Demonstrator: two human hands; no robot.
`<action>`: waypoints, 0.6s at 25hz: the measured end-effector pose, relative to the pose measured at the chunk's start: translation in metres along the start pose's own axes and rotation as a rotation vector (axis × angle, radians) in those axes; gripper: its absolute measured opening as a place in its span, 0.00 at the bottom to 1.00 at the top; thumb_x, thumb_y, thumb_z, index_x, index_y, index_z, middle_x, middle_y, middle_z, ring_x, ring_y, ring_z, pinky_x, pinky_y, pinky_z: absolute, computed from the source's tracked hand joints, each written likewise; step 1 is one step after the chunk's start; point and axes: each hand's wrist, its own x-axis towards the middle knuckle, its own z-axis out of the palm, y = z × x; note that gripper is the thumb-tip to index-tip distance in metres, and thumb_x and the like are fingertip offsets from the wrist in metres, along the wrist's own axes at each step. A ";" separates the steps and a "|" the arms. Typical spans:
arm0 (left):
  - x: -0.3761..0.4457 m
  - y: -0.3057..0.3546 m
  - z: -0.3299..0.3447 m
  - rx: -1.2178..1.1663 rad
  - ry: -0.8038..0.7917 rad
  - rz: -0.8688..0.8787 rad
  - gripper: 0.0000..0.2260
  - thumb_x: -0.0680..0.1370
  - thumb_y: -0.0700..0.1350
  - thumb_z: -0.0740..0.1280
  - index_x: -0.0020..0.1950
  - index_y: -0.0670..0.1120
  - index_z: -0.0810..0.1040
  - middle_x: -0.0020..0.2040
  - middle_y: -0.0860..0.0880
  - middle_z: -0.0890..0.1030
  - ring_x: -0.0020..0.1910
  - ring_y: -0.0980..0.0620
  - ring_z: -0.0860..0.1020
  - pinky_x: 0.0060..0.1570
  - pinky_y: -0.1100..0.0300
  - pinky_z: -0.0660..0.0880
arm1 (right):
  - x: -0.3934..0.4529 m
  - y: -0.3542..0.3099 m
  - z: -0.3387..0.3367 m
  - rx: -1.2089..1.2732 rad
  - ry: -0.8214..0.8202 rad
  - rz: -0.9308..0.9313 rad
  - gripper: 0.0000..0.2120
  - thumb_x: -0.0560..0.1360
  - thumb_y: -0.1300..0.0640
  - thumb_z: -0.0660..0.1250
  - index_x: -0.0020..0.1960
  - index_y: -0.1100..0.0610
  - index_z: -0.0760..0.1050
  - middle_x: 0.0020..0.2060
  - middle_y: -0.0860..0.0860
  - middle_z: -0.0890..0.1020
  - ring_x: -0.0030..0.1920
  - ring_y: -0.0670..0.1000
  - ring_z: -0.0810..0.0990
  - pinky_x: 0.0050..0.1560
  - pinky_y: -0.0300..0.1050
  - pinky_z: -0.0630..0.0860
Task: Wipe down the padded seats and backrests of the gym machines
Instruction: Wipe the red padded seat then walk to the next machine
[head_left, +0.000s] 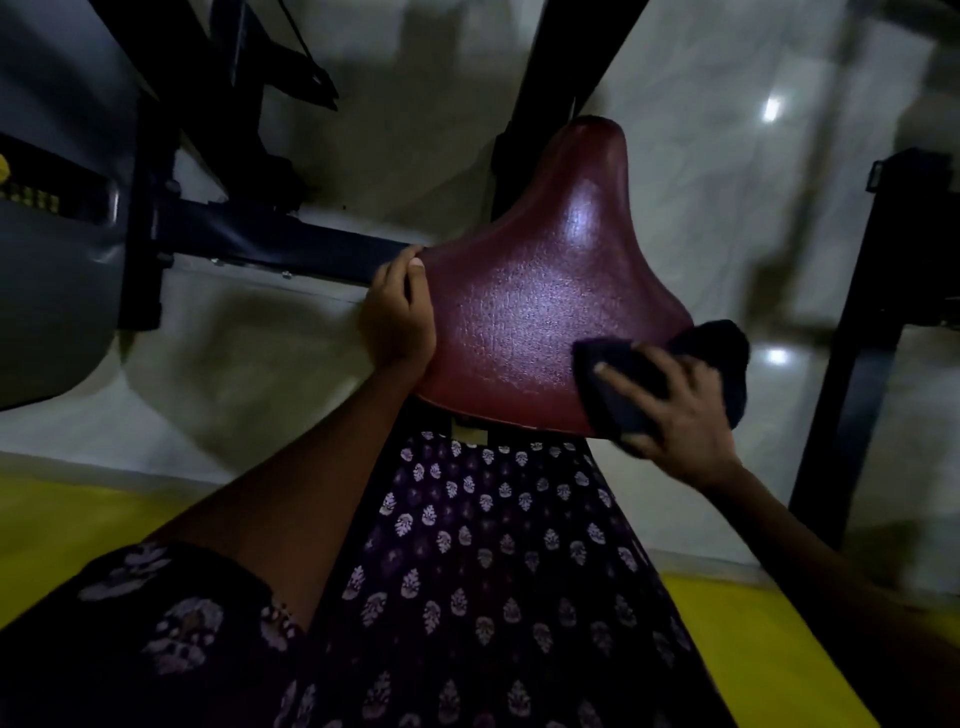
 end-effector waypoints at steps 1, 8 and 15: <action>0.000 0.000 0.000 0.012 0.004 0.003 0.21 0.79 0.51 0.52 0.63 0.45 0.78 0.56 0.46 0.81 0.53 0.50 0.78 0.46 0.67 0.65 | 0.006 0.010 -0.001 0.147 0.040 0.266 0.36 0.70 0.37 0.58 0.75 0.45 0.58 0.67 0.60 0.65 0.57 0.63 0.69 0.56 0.52 0.64; -0.004 -0.005 0.000 0.044 -0.005 0.035 0.21 0.81 0.51 0.52 0.65 0.42 0.75 0.61 0.44 0.78 0.59 0.48 0.76 0.57 0.60 0.69 | 0.048 0.006 0.001 0.561 0.244 0.891 0.33 0.68 0.43 0.57 0.71 0.53 0.68 0.64 0.60 0.69 0.62 0.61 0.67 0.63 0.49 0.65; -0.030 0.034 0.021 0.355 0.071 0.451 0.19 0.79 0.50 0.60 0.65 0.40 0.72 0.67 0.40 0.72 0.68 0.45 0.68 0.70 0.40 0.57 | -0.003 -0.055 0.023 0.312 0.291 0.904 0.29 0.68 0.48 0.61 0.70 0.47 0.69 0.66 0.59 0.69 0.56 0.59 0.65 0.56 0.60 0.70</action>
